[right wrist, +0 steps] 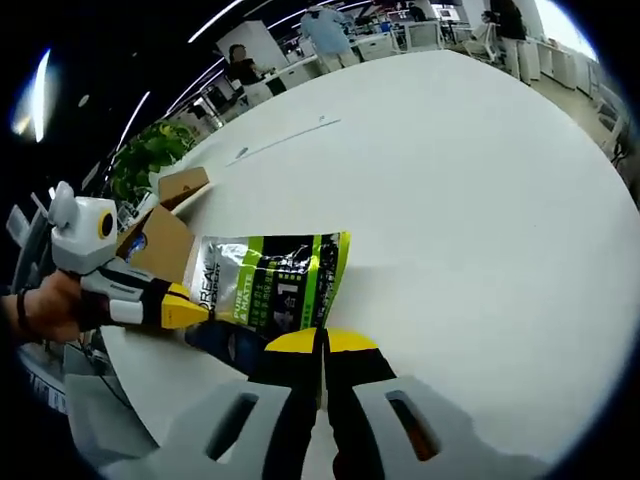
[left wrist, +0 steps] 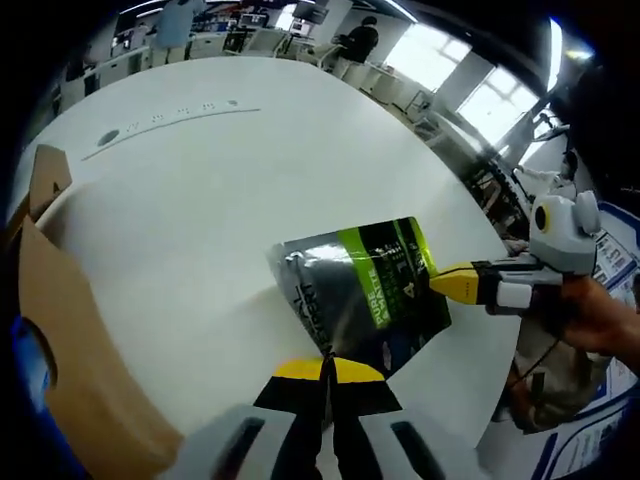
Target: Operate the shoe box by opening the lid, removing the specified soft item, and placing it in the target area until the item is outside and the box remains undamaged.
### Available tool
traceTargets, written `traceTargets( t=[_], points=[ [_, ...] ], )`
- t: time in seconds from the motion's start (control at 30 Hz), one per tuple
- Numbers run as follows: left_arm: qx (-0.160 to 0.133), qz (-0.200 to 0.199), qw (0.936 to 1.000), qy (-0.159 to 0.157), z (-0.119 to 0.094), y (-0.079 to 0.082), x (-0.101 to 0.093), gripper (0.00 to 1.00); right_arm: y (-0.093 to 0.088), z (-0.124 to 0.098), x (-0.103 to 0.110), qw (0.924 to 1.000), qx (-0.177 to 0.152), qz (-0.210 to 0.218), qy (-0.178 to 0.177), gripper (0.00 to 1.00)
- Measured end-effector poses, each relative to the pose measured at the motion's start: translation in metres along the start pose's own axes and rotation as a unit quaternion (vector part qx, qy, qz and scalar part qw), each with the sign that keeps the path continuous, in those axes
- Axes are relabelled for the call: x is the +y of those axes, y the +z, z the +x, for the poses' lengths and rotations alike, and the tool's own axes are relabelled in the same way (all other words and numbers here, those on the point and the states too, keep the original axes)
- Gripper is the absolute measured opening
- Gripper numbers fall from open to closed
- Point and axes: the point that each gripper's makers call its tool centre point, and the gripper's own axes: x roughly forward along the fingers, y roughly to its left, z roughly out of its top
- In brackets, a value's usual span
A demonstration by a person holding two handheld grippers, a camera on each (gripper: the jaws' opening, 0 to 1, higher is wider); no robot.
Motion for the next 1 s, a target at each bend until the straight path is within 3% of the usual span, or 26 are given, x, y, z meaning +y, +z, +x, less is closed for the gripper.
traceTargets(
  t=[0.43,1.0],
  points=[
    [0.012,-0.009,0.9998,0.01,0.003,-0.006,0.006,0.0,-0.002,0.01,-0.003,1.0,0.007,0.002,0.002,0.0],
    [0.017,0.009,0.9996,0.023,0.0,-0.008,0.008,0.06,-0.004,0.013,-0.012,0.9999,0.005,0.009,-0.013,0.02]
  ],
)
